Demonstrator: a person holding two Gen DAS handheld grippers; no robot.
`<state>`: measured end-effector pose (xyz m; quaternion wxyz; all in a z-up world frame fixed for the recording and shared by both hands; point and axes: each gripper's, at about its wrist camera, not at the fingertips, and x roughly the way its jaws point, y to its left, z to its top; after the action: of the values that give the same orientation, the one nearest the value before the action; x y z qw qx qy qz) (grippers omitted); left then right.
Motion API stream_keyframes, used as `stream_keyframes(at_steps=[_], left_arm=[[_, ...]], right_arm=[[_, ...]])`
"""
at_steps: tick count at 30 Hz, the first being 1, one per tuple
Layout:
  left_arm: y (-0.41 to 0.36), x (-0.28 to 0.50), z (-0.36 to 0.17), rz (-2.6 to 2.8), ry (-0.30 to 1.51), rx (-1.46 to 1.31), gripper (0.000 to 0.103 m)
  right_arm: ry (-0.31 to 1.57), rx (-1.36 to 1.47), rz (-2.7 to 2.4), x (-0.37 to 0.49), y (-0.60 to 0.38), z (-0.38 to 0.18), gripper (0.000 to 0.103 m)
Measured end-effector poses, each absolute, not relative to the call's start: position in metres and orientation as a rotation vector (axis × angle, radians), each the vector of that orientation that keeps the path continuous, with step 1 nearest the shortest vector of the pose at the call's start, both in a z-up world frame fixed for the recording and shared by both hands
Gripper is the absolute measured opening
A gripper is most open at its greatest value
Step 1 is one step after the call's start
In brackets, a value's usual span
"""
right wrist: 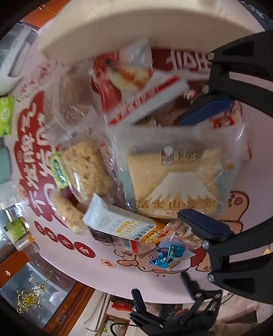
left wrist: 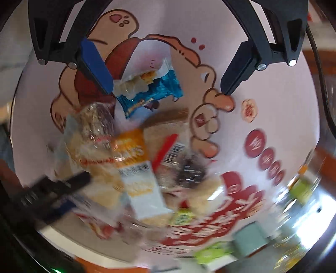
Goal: Organize snacks
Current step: 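Grasp the blue candy with the left tool while the right tool grasps the large cake bag, then carry both snacks into the white tray and open both tools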
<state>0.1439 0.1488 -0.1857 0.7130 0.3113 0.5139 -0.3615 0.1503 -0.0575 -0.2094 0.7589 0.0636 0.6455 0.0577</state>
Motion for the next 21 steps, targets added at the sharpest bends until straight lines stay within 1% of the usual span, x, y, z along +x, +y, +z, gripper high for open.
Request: stream_keyframes(at_steps=[6,7,8,9,10,11,12,13,14,16,21], left_arm=[[0.135,0.138,-0.206,-0.902,1.12,0.859,0.091],[0.133,0.139,-0.21,-0.91,1.124,0.877,0.086],[0.132,0.139,-0.213,-0.916,1.128,0.887,0.077],[0.13,0.139,-0.216,-0.92,1.135,0.896,0.072],[0.128,0.14,-0.219,-0.924,1.151,0.902,0.064],[0.128,0.142,-0.218,-0.938,1.157,0.879,0.05],[0.127,0.144,-0.217,-0.946,1.168,0.858,0.044],[0.126,0.147,-0.217,-0.945,1.183,0.845,0.035],[0.125,0.15,-0.218,-0.936,1.193,0.833,0.033],[0.125,0.154,-0.217,-0.903,1.198,0.807,0.028],[0.141,0.171,-0.204,-0.842,1.27,0.576,0.023]], right_arm=[[1.464,0.169,0.179,0.156,-0.052,-0.231,0.082],[1.462,0.178,0.188,0.155,-0.051,-0.232,0.081],[1.454,0.179,0.198,0.154,-0.05,-0.231,0.078],[1.45,0.189,0.216,0.153,-0.05,-0.231,0.07],[1.448,0.207,0.233,0.152,-0.05,-0.23,0.057],[1.444,0.216,0.24,0.151,-0.05,-0.229,0.055],[1.435,0.22,0.245,0.149,-0.051,-0.227,0.049],[1.429,0.229,0.247,0.148,-0.052,-0.225,0.045],[1.42,0.239,0.247,0.146,-0.054,-0.222,0.042],[1.399,0.259,0.258,0.144,-0.054,-0.213,0.033],[1.334,0.213,0.246,0.135,-0.048,-0.185,0.022]])
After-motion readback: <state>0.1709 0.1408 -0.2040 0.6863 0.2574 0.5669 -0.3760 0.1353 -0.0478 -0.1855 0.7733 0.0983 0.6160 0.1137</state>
